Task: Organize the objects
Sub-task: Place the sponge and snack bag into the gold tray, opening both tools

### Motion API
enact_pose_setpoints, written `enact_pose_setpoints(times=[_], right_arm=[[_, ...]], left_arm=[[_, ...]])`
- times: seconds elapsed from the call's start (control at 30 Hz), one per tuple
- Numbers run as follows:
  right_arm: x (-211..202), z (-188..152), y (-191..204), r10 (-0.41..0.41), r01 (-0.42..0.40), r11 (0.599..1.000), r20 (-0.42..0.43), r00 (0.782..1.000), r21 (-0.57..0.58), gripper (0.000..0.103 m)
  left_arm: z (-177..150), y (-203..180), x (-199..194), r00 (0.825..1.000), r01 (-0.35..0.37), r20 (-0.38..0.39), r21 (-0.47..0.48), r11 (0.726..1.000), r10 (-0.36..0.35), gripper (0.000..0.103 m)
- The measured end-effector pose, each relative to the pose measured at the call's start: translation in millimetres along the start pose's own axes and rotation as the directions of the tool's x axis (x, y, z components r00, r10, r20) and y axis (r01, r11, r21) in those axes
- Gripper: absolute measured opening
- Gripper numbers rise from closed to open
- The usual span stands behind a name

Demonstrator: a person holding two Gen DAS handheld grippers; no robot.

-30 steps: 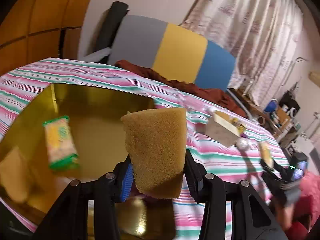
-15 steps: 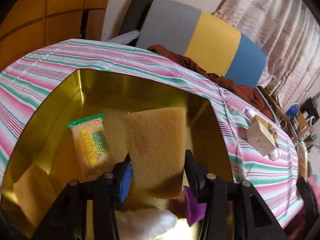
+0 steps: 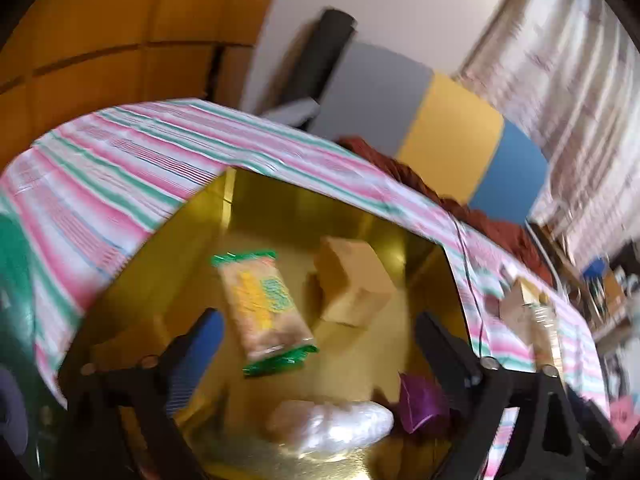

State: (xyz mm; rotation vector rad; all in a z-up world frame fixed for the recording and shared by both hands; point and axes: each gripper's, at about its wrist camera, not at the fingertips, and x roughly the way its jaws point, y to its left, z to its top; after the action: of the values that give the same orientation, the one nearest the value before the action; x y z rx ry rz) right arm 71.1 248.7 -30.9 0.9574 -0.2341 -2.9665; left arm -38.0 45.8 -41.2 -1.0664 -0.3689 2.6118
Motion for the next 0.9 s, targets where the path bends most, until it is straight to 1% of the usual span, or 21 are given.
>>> enact_pose_setpoints(times=[0.07,0.2,0.27,0.33,0.43,0.57,0.7,0.9], right_arm=[[17,8,7,0.005,-0.005,1.0,-0.045,0.999,0.009,0.048],[49,21,13,0.009,-0.004,0.999,-0.114,0.993,0.047,0.048],[65,27,14,0.007,0.001,0.998,-0.141,0.99,0.056,0.048],[79,31,17,-0.022,0.029,0.999,-0.161,0.987,0.045,0.048],[97,36,19,-0.035,0.043,0.998,-0.187,0.982,0.037,0.049],[113,40,17,-0.06,0.067,0.997,-0.201,0.978,0.027,0.049],[105,45,13,-0.05,0.058,0.997,-0.173,0.984,0.043,0.05],[70,39,-2,-0.06,0.067,0.994,-0.087,0.994,0.083,0.051]], left_arm=[[6,9,-8,1.0,-0.021,0.022,-0.043,0.999,0.022,0.101],[14,23,-11,0.999,-0.04,0.012,-0.129,0.991,0.042,0.102],[15,28,-13,0.999,-0.049,0.005,-0.15,0.988,0.05,0.102],[15,31,-12,0.998,-0.064,-0.005,-0.172,0.983,0.064,0.102],[14,32,-9,0.997,-0.077,-0.032,-0.191,0.979,0.072,0.102],[11,33,-5,0.996,-0.079,-0.062,-0.213,0.974,0.068,0.103],[8,32,-3,0.995,-0.079,-0.071,-0.212,0.974,0.065,0.103],[4,26,-1,0.995,-0.067,-0.087,-0.206,0.976,0.05,0.103]])
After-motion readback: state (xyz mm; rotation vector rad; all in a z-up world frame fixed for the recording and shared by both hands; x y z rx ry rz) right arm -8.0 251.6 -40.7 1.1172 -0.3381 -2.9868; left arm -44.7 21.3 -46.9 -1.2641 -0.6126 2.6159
